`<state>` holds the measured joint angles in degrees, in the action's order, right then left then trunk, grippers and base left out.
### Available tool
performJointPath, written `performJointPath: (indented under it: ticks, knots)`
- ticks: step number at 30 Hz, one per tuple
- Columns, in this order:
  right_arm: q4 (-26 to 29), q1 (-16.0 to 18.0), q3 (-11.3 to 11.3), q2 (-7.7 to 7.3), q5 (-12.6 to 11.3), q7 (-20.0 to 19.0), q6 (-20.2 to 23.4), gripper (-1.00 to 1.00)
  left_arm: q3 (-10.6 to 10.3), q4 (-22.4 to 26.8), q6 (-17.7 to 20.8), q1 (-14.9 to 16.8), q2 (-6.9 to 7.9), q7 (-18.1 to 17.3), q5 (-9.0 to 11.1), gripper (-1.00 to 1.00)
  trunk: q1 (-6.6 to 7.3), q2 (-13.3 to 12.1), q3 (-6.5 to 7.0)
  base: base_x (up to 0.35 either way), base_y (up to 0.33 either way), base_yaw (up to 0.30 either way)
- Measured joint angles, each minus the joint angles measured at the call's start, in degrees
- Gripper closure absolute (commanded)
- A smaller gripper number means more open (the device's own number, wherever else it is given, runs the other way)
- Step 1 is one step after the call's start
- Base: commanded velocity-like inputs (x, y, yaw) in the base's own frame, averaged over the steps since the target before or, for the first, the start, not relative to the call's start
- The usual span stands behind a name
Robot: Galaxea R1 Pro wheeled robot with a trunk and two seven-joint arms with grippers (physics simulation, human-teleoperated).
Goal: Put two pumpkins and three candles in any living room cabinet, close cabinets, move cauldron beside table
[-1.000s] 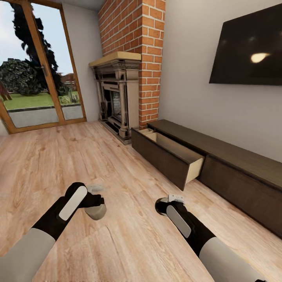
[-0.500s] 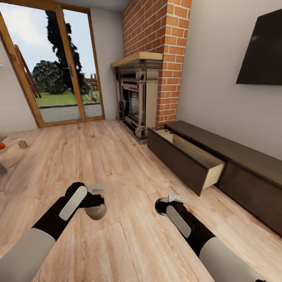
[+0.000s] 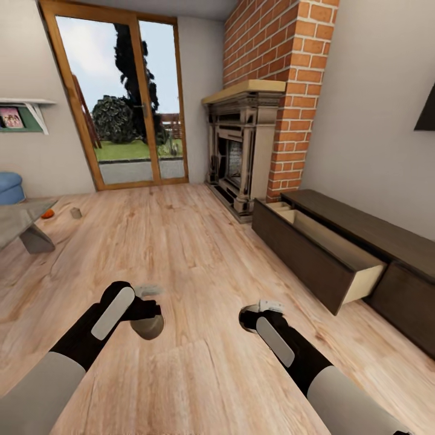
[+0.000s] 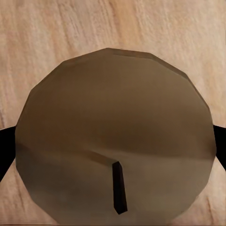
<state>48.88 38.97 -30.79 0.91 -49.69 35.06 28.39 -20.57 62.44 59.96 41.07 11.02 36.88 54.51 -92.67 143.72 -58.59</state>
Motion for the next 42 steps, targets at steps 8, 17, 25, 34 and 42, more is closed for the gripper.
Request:
performJointPath:
  ticks: [8,17,25,34,42]
  knots:
    - [0.02,0.0,0.0,0.0,0.0,0.0,-0.01,1.0,0.0,0.0,0.0,0.0,0.0,0.0,0.0,1.0,0.0,0.0,0.0,0.0,0.0,0.29]
    - [-0.01,-0.02,0.0,0.0,-0.01,0.0,0.0,1.0,0.0,0.0,0.0,0.0,0.01,0.0,0.01,1.0,0.0,0.0,0.0,0.0,0.0,0.29]
    - [0.02,0.0,0.0,0.0,0.0,0.0,-0.04,1.0,0.0,0.0,0.0,0.0,0.0,0.0,0.01,1.0,0.0,0.0,0.0,0.007,0.0,0.29]
    - [0.3,0.0,0.0,0.0,-0.02,0.0,-0.09,1.0,-0.02,-0.08,0.0,0.0,0.0,0.16,-0.1,1.0,0.03,0.0,0.0,0.232,0.0,0.092]
    - [0.35,0.0,0.0,-0.07,-0.02,0.0,-0.04,1.0,-0.08,-0.16,0.0,0.0,-0.01,0.18,-0.09,1.0,0.04,0.0,0.0,0.331,0.0,0.005]
